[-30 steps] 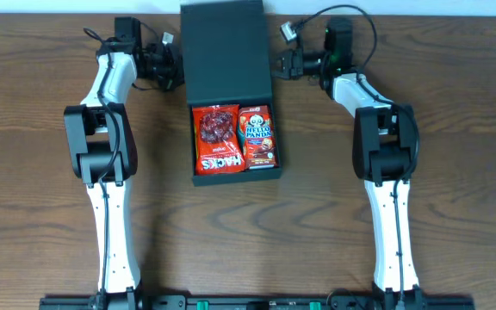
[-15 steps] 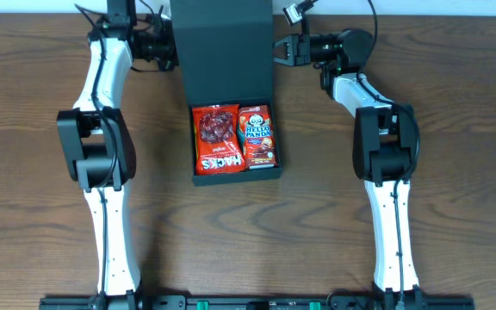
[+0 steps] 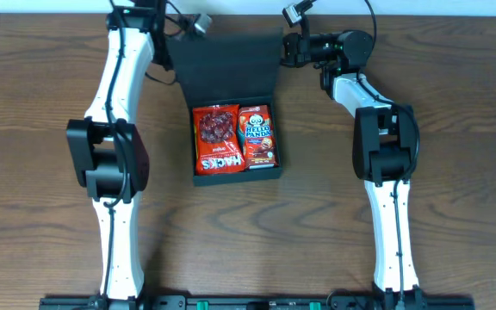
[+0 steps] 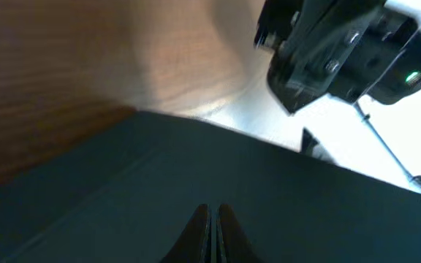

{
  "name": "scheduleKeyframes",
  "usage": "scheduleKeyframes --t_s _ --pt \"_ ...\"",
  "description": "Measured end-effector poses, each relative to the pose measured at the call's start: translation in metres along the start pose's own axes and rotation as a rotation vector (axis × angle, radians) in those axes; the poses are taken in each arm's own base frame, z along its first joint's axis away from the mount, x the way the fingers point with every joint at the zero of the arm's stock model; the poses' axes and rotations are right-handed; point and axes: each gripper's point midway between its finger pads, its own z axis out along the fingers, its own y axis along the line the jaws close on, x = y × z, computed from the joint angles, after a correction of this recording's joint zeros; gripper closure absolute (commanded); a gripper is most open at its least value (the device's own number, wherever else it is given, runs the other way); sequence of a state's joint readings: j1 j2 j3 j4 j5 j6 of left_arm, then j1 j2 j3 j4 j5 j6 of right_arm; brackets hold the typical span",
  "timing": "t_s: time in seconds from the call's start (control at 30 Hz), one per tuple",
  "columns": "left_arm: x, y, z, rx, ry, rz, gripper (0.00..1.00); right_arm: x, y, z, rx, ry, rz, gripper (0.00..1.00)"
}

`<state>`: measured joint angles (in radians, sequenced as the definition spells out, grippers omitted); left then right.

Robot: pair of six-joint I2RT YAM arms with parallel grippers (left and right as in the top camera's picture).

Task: Pack container
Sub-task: 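Push the black box lid closed with both grippers from the far side, then press down on the closed lid with both grippers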

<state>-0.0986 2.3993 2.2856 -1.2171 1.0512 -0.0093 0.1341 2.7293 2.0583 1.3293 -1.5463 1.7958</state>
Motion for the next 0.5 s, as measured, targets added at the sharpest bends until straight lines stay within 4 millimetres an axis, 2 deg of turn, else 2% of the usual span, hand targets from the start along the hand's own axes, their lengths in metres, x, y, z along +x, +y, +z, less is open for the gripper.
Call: scheduleKeyframes --t_s 0.17,0.37,0.43,0.5 --pt "0.016 0.007 0.001 -0.043 0.054 0.012 0.94 0.000 0.000 0.000 0.000 0.000 0.002 0.98" --pt "0.018 0.013 0.001 -0.082 0.063 0.040 0.94 -0.002 0.001 -0.003 0.002 -0.005 0.001 0.98" --pt "0.017 0.017 0.000 -0.105 0.059 0.054 0.94 -0.004 -0.001 -0.009 0.007 -0.015 -0.002 0.98" --pt "0.015 0.022 -0.002 -0.144 0.050 0.068 0.94 -0.013 -0.008 -0.026 0.022 -0.048 0.010 0.98"
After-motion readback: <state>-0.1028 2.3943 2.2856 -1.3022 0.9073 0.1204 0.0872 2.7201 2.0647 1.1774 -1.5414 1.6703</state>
